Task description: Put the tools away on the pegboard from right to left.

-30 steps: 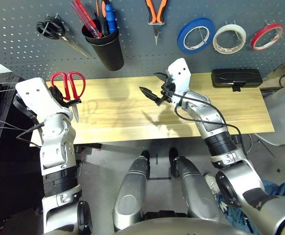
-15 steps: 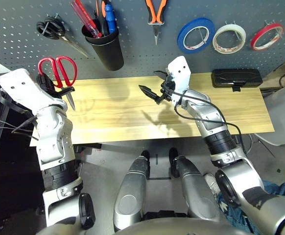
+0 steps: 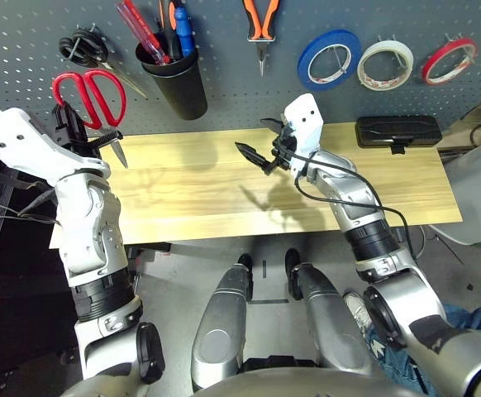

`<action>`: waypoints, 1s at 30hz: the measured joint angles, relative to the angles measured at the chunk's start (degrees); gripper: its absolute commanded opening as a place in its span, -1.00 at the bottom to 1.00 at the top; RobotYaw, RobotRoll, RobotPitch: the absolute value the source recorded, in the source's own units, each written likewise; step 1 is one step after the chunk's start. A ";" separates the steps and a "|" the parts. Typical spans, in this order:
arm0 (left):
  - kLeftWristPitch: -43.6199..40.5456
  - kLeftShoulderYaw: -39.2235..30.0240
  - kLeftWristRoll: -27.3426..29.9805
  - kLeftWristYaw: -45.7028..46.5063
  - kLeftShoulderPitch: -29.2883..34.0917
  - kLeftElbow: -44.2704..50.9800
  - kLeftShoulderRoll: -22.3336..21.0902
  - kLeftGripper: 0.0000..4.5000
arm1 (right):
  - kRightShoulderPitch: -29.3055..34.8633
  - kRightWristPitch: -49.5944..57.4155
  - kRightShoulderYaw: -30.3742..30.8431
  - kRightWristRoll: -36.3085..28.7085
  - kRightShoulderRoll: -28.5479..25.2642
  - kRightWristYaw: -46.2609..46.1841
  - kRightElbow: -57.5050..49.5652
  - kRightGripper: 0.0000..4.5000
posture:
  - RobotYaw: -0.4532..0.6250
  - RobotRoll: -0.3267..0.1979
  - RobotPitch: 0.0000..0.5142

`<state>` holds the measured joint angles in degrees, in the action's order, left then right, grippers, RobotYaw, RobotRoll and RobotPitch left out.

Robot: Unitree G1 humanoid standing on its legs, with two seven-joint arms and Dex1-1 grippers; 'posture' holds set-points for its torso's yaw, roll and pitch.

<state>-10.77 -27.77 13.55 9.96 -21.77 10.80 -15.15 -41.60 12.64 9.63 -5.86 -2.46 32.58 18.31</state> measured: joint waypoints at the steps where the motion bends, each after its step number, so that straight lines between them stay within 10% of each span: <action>1: 0.47 -0.01 0.44 -0.36 0.02 0.07 0.28 -0.99 | -0.03 -0.04 -0.01 0.00 -0.02 0.00 0.00 1.00 | -0.07 0.25 0.42; 30: 4.72 2.26 3.07 -4.24 -1.49 1.81 0.80 -0.99 | -0.33 -0.79 0.05 -0.01 -0.40 0.05 0.04 1.00 | -0.07 0.25 0.27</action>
<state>-6.06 -25.51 16.62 5.72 -23.27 12.61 -14.35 -41.93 11.85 9.68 -5.87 -2.86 32.63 18.35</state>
